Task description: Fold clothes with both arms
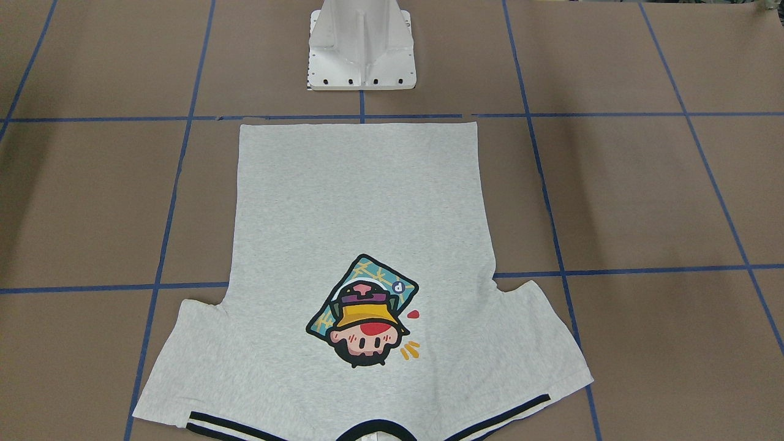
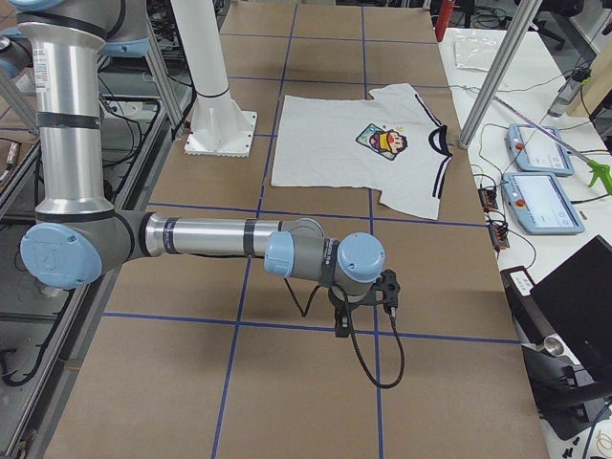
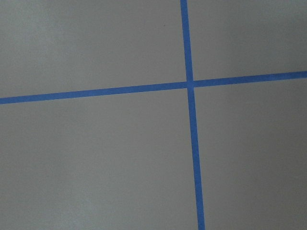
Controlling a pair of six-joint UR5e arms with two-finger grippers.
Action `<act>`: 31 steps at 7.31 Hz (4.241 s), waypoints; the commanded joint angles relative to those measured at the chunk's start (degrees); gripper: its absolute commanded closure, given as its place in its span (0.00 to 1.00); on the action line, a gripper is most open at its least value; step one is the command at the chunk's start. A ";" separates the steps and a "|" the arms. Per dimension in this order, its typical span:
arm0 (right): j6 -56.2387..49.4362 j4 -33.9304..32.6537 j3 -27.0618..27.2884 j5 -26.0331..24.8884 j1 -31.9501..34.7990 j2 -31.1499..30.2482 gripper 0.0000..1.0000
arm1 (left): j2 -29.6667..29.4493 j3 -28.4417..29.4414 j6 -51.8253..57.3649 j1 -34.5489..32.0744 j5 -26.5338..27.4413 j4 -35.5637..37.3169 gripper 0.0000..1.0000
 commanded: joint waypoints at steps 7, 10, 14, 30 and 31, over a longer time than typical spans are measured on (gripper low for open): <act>1.39 24.26 -6.13 -1.10 -8.96 3.09 0.00 | -4.92 -2.56 -0.18 0.53 -3.07 -0.73 0.00; 13.52 27.48 -15.20 -4.53 -17.51 14.34 0.00 | -4.67 -0.98 -0.52 0.53 -4.30 -8.00 0.00; 24.46 29.66 -17.67 -7.09 -21.49 22.17 0.00 | -6.60 0.51 -0.35 0.53 -4.04 -9.78 0.00; 44.55 52.62 -56.25 -26.08 -33.89 50.22 0.37 | -8.09 -0.45 -0.70 -0.53 -4.57 -11.37 0.00; 44.55 52.62 -56.34 -26.08 -33.89 50.22 0.42 | -8.09 -0.45 -0.79 -0.53 -4.57 -11.19 0.00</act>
